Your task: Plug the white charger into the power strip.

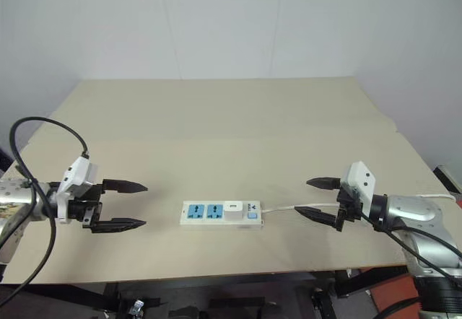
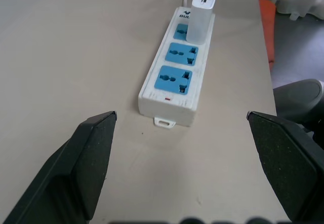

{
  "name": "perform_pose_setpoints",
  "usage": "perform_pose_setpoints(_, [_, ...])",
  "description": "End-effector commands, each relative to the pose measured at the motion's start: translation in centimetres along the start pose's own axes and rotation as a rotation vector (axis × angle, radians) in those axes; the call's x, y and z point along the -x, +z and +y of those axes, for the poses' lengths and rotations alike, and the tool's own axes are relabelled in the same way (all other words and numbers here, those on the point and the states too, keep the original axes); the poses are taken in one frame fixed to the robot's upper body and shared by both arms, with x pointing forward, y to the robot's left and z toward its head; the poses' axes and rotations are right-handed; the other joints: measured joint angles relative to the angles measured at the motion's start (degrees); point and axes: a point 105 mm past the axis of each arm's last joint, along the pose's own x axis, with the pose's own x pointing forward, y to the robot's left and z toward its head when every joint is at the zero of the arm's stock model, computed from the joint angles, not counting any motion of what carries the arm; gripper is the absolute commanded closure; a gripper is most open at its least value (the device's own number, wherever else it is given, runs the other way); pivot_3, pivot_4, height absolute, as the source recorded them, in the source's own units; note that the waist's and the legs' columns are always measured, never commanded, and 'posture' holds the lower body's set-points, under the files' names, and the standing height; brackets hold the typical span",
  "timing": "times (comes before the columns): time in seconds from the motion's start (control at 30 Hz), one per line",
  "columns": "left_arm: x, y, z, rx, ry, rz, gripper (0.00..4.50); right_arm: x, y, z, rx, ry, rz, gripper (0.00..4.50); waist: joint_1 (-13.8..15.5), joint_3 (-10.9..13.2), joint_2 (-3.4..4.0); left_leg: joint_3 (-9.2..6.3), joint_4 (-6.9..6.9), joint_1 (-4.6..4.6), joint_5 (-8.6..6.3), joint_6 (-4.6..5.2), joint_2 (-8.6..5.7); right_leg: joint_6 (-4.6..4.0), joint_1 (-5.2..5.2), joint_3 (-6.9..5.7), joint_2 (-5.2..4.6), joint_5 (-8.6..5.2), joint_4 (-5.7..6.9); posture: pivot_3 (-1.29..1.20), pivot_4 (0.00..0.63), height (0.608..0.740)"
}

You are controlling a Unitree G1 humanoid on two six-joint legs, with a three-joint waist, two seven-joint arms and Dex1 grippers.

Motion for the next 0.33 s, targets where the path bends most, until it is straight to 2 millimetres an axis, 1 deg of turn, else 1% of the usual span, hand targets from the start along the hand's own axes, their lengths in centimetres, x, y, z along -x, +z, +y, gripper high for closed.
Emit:
perform_pose_setpoints(0.03, [0.57,1.15,-0.08,-0.036,0.011,-0.015,0.00,0.44,1.16,-0.16,0.036,-0.023,-0.021,0.06,0.0,0.0,0.00,0.02,0.00,0.00,0.00,0.00,0.00,0.00,0.00,0.00,0.00,0.00,0.01,0.00,0.150,0.740])
perform_pose_setpoints(0.2, [0.66,1.43,-0.40,-0.034,0.012,-0.019,0.00,-0.43,1.14,0.22,0.019,-0.030,-0.031,0.06,0.0,0.0,0.00,0.07,0.00,0.01,0.00,-0.01,0.01,0.00,0.00,-0.01,0.01,0.00,0.05,0.00,0.150,0.740])
perform_pose_setpoints(0.33, [0.53,1.64,-1.07,-0.021,0.023,-0.034,0.00,-0.31,0.85,0.06,0.001,-0.037,-0.024,0.06,0.0,0.0,0.00,0.03,0.00,0.00,-0.02,-0.01,0.02,0.00,0.00,0.00,0.01,-0.01,0.01,0.00,0.150,0.740])
